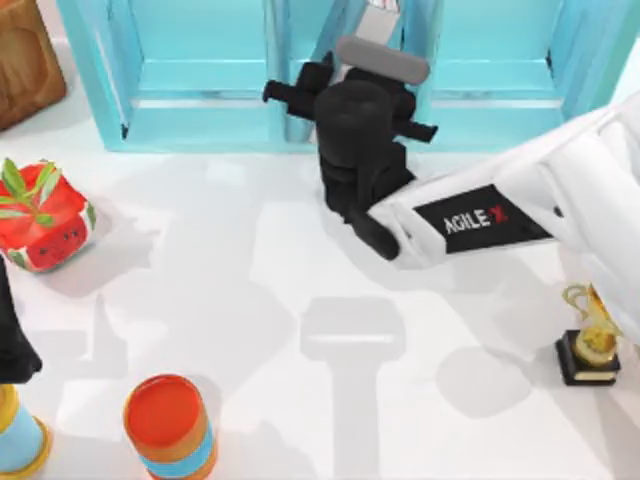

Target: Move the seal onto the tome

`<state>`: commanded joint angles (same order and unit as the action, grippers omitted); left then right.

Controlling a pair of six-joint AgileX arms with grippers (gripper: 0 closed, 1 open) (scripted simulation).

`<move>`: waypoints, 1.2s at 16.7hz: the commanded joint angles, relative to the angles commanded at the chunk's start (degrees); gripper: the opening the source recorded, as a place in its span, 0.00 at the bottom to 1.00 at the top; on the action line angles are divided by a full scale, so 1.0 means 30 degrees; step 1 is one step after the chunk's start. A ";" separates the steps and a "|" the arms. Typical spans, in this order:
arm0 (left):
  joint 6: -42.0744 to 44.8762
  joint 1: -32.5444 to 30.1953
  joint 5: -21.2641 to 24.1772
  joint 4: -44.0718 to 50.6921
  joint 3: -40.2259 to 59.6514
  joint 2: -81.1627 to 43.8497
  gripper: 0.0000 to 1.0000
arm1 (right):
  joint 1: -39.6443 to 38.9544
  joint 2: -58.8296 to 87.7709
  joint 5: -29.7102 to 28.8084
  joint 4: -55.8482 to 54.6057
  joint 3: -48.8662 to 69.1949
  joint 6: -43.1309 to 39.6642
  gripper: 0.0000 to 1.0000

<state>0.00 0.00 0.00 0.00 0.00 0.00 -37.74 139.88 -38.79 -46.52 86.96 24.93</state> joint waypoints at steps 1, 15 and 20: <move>0.0000 0.0000 0.0000 0.0000 0.0000 0.0000 1.00 | -0.0309 -0.1039 -0.0414 0.0449 -0.0748 0.0031 0.00; 0.0000 0.0000 0.0000 0.0000 0.0000 0.0000 1.00 | -0.4635 -1.4147 -0.4461 0.5281 -0.7825 0.0395 0.00; 0.0000 0.0000 0.0000 0.0000 0.0000 0.0000 1.00 | -0.4447 -1.3827 -0.4469 0.5103 -0.7938 -0.0158 0.00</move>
<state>0.00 0.00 0.00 0.00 0.00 0.00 -51.08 98.40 -52.20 -31.21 63.15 24.46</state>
